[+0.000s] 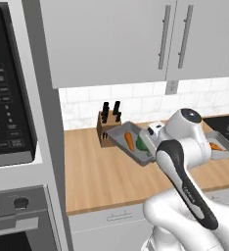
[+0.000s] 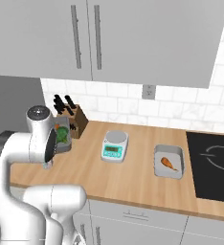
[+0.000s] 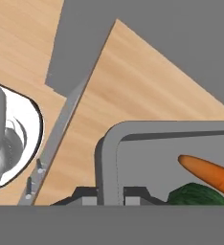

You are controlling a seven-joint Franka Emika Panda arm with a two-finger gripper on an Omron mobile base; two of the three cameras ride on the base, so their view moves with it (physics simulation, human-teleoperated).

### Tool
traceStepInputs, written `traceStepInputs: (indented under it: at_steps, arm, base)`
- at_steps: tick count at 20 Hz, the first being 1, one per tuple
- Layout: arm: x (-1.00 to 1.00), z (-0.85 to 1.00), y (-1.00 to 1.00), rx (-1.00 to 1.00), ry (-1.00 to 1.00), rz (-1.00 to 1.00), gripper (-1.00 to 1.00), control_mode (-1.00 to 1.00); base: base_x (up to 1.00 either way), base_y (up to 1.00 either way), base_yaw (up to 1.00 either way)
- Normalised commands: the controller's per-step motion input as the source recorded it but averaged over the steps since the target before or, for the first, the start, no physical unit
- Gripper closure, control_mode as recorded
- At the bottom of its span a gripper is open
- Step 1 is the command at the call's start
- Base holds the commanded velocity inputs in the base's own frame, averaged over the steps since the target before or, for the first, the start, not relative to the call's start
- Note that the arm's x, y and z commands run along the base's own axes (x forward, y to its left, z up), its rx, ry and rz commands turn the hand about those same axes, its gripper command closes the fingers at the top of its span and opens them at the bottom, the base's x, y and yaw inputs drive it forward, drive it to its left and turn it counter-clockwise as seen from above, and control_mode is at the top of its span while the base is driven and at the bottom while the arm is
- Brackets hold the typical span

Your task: Take the meat container that has the chicken drumstick and place it on the second highest rack of the freezer. Then take the vegetable container that has the carrot and broccoli and place it on the highest rack of the freezer.

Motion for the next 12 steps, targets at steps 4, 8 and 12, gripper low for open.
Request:
traceStepInputs:
  at_steps: [4,8,12]
  arm:
    - [-0.61,0.50,0.00,-0.01,-0.26,-0.01,1.00,-1.00]
    - [-0.59,0.64,0.00,0.00,-0.24,-0.06,1.00,-1.00]
    - [-0.62,0.37,-0.09,0.00,-0.14,-0.05,1.00,-1.00]
  base:
    - [0.00,0.00,0.00]
    - [0.00,0.00,0.00]
    - [0.00,0.00,0.00]
